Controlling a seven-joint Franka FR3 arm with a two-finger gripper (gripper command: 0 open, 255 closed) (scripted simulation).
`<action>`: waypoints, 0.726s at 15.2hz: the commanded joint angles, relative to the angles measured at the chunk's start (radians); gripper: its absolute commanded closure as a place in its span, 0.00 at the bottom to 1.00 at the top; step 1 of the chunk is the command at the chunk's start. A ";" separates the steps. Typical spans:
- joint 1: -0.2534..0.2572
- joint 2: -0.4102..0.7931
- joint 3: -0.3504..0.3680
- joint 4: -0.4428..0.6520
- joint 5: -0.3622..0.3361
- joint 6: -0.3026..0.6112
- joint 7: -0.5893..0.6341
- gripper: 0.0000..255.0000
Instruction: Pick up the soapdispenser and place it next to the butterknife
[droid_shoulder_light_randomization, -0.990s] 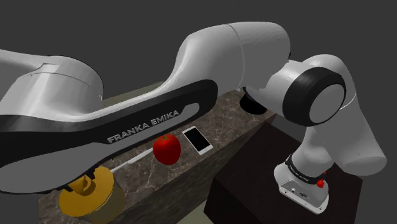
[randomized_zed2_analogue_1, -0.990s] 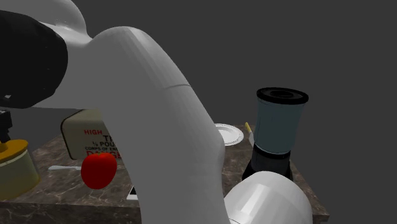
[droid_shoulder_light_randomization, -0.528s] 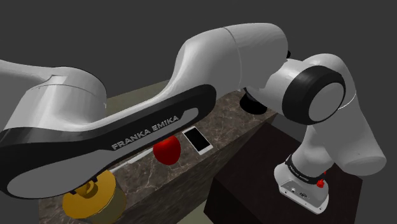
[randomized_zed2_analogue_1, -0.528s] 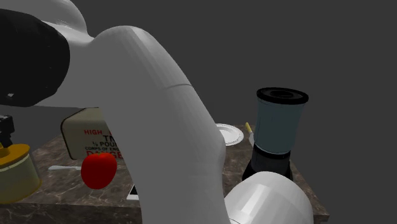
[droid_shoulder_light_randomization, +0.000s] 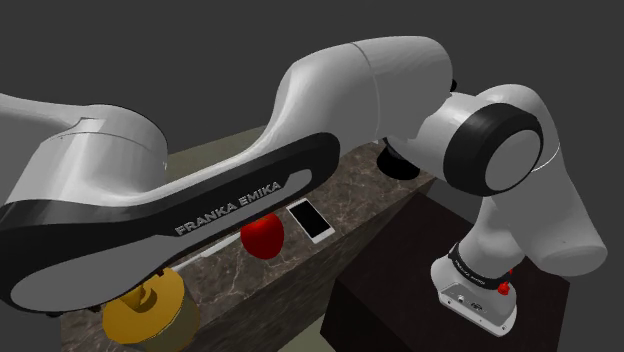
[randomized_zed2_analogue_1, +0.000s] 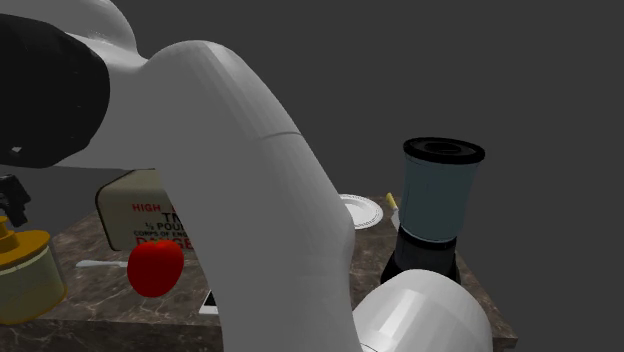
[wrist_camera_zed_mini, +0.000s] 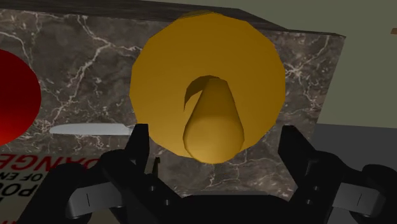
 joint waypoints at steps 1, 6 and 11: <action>0.008 0.001 0.000 0.036 0.001 -0.034 -0.005 0.00; 0.041 0.022 -0.003 0.172 0.000 -0.142 -0.020 0.00; 0.041 0.022 -0.003 0.173 0.000 -0.143 -0.021 0.00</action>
